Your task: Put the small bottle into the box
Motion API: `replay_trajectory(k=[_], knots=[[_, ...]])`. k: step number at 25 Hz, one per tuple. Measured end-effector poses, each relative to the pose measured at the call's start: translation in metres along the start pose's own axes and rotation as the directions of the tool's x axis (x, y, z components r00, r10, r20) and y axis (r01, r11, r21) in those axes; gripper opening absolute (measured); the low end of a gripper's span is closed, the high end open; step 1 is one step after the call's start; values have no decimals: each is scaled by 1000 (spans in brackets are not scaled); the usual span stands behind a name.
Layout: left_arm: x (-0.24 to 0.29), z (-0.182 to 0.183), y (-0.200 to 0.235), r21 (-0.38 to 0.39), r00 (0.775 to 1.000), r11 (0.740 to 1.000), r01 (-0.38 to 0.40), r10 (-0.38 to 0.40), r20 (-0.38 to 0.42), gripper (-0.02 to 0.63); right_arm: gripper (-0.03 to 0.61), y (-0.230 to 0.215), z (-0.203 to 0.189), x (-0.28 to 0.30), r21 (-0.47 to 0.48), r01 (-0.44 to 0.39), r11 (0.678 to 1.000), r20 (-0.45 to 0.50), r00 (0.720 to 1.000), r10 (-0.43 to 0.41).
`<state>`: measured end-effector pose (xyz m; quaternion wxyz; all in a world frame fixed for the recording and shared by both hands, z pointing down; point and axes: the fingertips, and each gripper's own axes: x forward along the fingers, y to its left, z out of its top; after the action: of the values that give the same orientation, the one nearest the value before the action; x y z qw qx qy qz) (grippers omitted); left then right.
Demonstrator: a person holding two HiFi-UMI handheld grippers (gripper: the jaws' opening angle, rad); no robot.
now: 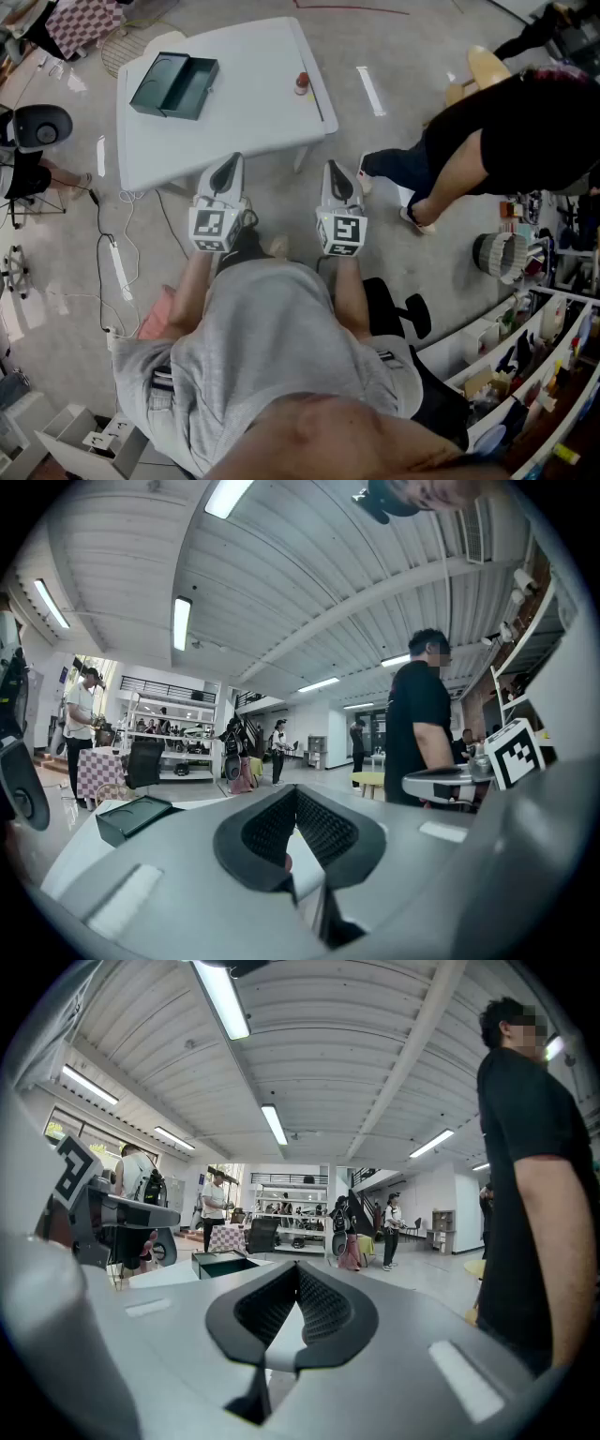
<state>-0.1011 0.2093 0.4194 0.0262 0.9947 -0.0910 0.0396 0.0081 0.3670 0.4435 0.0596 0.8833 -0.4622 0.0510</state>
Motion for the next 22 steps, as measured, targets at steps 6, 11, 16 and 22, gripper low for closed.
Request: replay_trajectory(k=[6,11,16,22], knots=[[7,1,9,3,1000,1000,1,-1,-5,11,3,1,4,10,36,4,999,18,1000,-5],[18,2,19,-4,1000,1000,4,-4,-8,11,3,2,5,24,29,6,1000,5,1000,-6],[37,3,38,-20,1000,1000,10,-10,-15,11,3,1,9,46,34,15,999,-12,1000,-15],[74,13,64,-27,999,999,40,-40,-10,11,3,-6,19,82,26,46,999,-29,999,-46]])
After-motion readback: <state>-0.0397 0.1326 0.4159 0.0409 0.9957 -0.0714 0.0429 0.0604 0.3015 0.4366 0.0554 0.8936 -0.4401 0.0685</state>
